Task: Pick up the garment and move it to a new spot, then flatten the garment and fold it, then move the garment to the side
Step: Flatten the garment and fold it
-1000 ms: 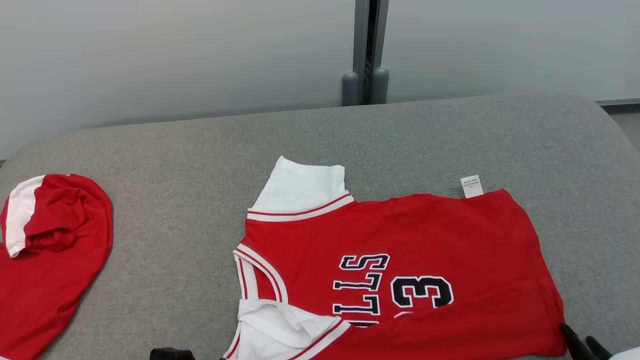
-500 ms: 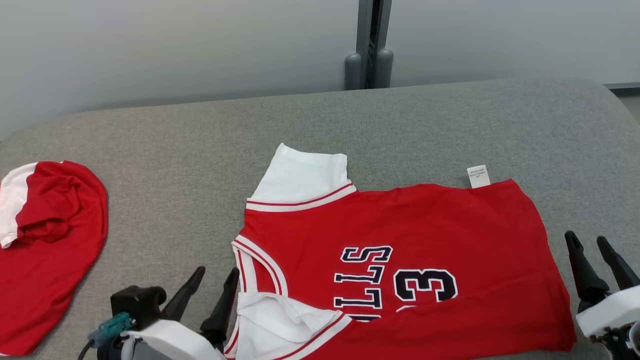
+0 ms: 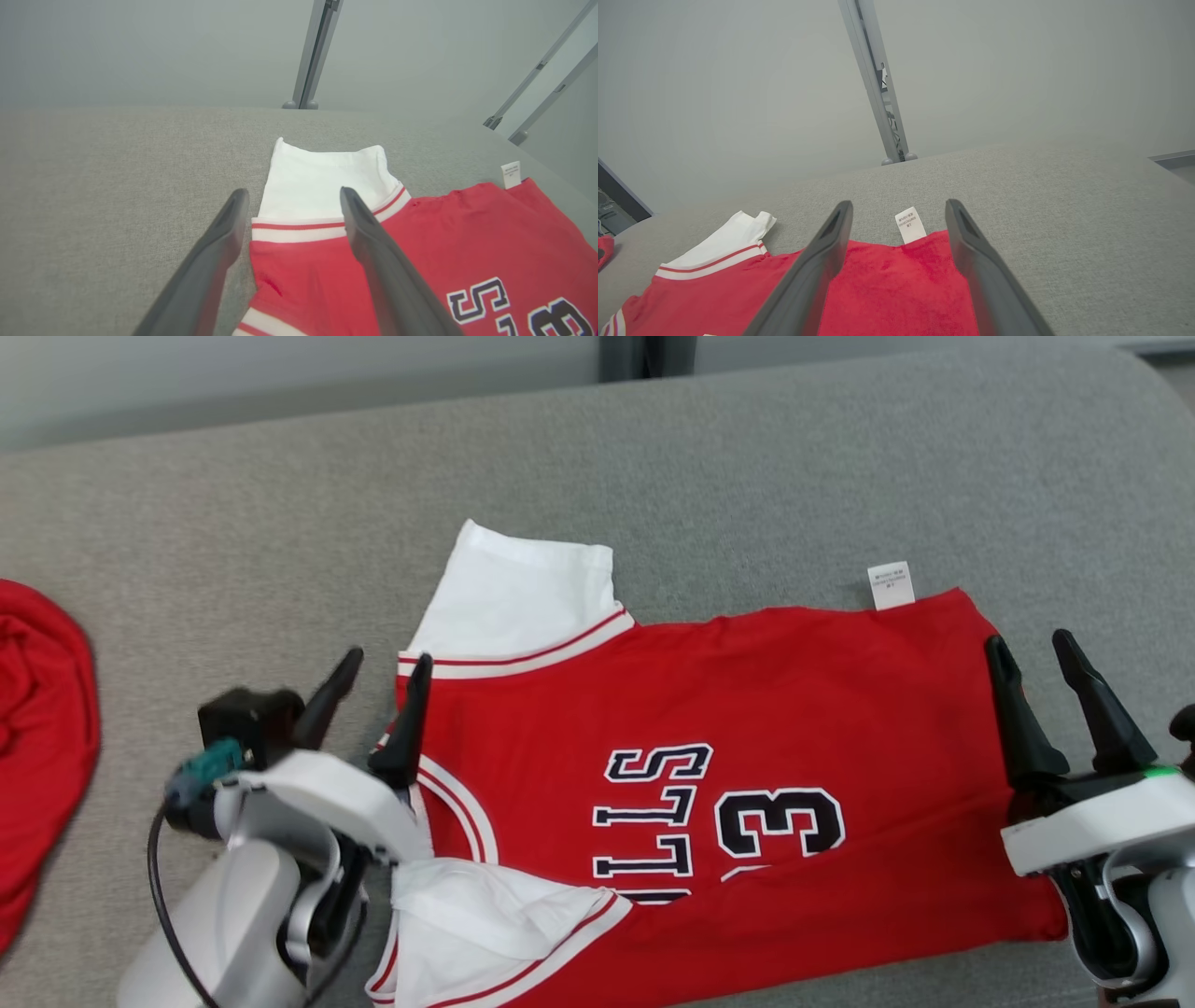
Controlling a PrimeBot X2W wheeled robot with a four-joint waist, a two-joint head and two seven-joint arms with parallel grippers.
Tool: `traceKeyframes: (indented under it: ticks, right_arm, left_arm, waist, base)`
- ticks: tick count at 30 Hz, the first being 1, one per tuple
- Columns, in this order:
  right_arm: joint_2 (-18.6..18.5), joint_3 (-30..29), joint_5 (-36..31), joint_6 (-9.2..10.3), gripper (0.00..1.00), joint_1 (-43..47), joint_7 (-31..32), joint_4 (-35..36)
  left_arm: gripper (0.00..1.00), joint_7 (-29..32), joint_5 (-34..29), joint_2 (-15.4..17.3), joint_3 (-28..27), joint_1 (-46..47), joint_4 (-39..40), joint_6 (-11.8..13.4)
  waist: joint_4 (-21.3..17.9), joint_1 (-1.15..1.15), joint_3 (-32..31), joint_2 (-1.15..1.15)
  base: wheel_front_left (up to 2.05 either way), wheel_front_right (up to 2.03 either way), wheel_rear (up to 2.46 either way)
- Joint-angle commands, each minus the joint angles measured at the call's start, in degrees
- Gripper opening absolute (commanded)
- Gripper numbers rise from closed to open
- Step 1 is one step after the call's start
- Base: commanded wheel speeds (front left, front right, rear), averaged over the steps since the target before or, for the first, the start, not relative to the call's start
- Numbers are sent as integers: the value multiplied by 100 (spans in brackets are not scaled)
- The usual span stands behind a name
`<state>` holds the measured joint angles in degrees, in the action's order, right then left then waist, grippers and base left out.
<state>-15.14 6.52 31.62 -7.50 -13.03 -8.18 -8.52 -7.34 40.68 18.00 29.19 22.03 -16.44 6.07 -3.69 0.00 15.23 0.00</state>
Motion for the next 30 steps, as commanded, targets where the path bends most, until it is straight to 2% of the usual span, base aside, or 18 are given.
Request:
traceKeyframes:
  ticks: [1, 11, 16, 21, 30]
  right_arm:
    - [14, 13, -38, 2, 100, -89, -27, 38]
    - [287, 209, -278, 2, 100, -361, -9, 363]
    - [419, 308, -363, 2, 100, -469, -20, 395]
    - [490, 279, -337, 2, 100, -449, -111, 316]
    - [538, 287, -300, 2, 100, -381, -195, 174]
  left_arm:
    - [100, 19, -69, 44, 5, 208, -79, -35]
    - [100, 478, -661, 168, 298, 1915, -1299, -202]
    - [100, 683, -881, 207, 457, 2757, -2068, -396]
    - [100, 856, -960, 209, 582, 3137, -2661, -550]
    - [100, 799, -1026, 179, 708, 3419, -3306, -754]
  waist:
    - [-157, 0, 238, 0]
    - [-624, 0, 917, 0]
    - [-863, 0, 1182, 0]
    - [-957, 0, 1247, 0]
    - [-1032, 0, 1267, 0]
  base:
    - [0, 0, 0]
    - [0, 0, 0]
    - [0, 0, 0]
    - [0, 0, 0]
    - [0, 0, 0]
